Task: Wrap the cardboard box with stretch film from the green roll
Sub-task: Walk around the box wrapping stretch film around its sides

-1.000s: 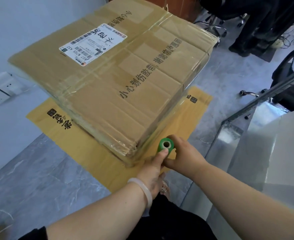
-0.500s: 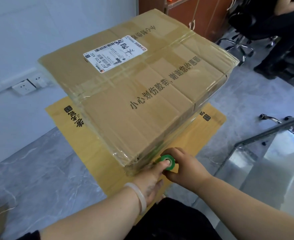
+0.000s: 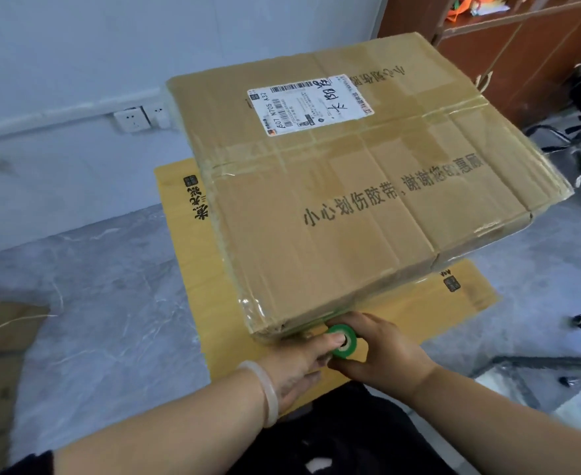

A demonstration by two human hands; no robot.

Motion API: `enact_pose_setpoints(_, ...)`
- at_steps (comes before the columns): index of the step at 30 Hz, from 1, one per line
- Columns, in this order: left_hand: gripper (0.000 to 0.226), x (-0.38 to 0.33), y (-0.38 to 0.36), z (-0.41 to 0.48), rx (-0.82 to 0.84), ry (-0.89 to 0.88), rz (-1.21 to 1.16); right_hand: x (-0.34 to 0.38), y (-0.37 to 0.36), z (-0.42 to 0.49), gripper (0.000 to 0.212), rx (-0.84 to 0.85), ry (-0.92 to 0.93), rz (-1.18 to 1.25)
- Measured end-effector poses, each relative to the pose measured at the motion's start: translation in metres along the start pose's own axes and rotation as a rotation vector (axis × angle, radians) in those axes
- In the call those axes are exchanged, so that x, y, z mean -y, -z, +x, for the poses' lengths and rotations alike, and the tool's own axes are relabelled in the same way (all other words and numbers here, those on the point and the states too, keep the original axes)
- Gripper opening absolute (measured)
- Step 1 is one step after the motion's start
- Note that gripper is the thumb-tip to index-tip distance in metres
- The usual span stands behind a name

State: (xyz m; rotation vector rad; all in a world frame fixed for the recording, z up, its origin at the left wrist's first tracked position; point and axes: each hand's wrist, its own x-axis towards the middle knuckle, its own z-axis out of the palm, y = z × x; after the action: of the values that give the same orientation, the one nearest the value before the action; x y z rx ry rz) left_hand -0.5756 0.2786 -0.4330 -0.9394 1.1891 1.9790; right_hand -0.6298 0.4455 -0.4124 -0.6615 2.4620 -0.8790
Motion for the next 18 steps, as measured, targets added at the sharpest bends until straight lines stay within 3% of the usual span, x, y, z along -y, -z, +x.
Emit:
enact_pose_setpoints(2, 0.067, 0.0, -0.01, -0.003, -0.042, -0.047, -0.082, -0.007, 0.008, 0.006, 0.047, 0.076, 0.056, -0.036)
enact_pose_setpoints(6, 0.057, 0.006, -0.03, -0.006, -0.054, -0.077, -0.162, -0.019, 0.031, 0.019, 0.061, 0.336, 0.198, -0.162)
enact_pose_setpoints(10, 0.08, 0.018, -0.045, -0.004, -0.151, -0.135, -0.327, -0.022, 0.048, 0.033, 0.063, 0.495, 0.319, -0.233)
enact_pose_setpoints(18, 0.141, 0.034, -0.064, 0.0, -0.247, -0.186, -0.466, -0.024, 0.062, 0.039, 0.06, 0.612, 0.418, -0.32)
